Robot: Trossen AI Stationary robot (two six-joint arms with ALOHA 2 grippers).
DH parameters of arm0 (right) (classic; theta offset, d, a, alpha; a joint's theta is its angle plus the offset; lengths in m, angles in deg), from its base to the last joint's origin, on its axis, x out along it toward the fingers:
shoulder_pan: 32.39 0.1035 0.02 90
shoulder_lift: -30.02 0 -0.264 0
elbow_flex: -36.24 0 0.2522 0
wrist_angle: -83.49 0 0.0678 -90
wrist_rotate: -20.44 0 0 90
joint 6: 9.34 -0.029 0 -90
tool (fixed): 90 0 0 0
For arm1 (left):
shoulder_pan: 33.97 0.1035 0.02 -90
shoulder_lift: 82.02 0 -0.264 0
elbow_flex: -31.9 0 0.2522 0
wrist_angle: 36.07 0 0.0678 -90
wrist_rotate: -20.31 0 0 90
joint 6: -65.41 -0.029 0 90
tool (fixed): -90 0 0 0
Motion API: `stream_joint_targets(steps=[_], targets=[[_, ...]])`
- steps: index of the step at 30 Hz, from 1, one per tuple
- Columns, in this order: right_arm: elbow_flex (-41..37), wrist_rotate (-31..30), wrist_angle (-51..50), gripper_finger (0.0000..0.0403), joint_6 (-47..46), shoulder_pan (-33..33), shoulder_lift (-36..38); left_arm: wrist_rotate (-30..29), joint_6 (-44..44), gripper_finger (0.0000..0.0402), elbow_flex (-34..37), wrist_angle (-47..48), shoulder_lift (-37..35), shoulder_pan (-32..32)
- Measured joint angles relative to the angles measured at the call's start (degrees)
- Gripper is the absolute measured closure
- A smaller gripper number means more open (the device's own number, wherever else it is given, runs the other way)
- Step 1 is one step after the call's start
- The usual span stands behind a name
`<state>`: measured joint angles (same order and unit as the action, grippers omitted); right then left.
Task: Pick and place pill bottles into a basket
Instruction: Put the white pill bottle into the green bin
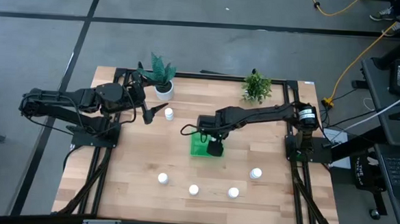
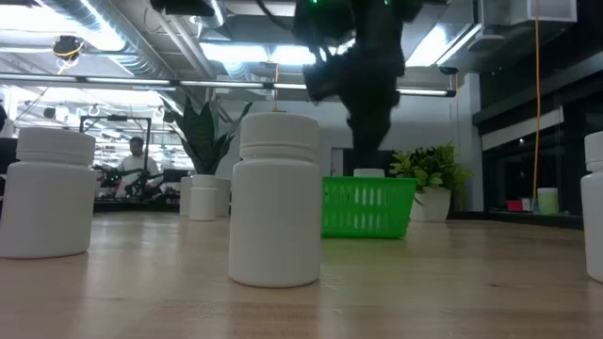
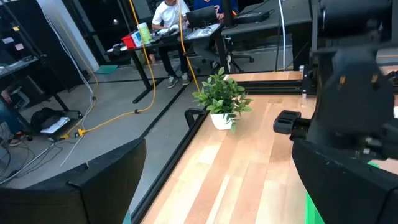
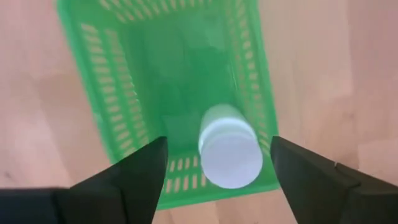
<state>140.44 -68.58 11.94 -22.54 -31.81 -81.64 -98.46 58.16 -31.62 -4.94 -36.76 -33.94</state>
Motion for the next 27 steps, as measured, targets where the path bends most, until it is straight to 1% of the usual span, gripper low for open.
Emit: stream_joint_targets(steps=[4,8,11,14,16,18,21,24,27], targets=[[5.6,-3.1,-5.9,0.0117,0.3,0.0,0.0,0.0,0.0,0.0002,0.0,0.1,0.0,0.0],[13.2,-9.7,-14.0,0.0117,1.1,0.0,0.6,-0.1,0.0,0.0002,0.0,2.4,0.0,0.0],[17.2,-15.1,-13.5,0.0118,1.0,0.1,4.2,-0.6,0.3,0.0002,0.0,8.2,0.0,0.0],[17.7,-22.4,-11.2,0.0119,-0.4,0.8,10.5,-0.5,4.1,0.0002,0.0,16.6,0.2,0.6],[15.9,-29.1,-9.9,0.0119,-2.1,1.6,15.4,-0.3,7.4,0.0002,0.0,22.0,0.8,1.4],[12.4,-35.3,-8.0,0.0119,-3.6,2.3,20.7,0.7,8.8,0.0002,0.0,27.1,1.7,2.7],[4.6,-43.4,-3.7,0.0119,-7.3,3.7,28.9,4.7,8.0,0.0002,0.0,31.3,4.2,5.8],[-4.2,-45.5,0.5,0.0119,-10.9,4.7,35.5,10.2,5.0,0.0002,0.0,31.6,7.9,8.5],[-12.4,-45.5,5.8,0.0119,-14.6,5.5,40.6,12.9,1.8,0.0002,0.0,29.6,12.7,11.1]])
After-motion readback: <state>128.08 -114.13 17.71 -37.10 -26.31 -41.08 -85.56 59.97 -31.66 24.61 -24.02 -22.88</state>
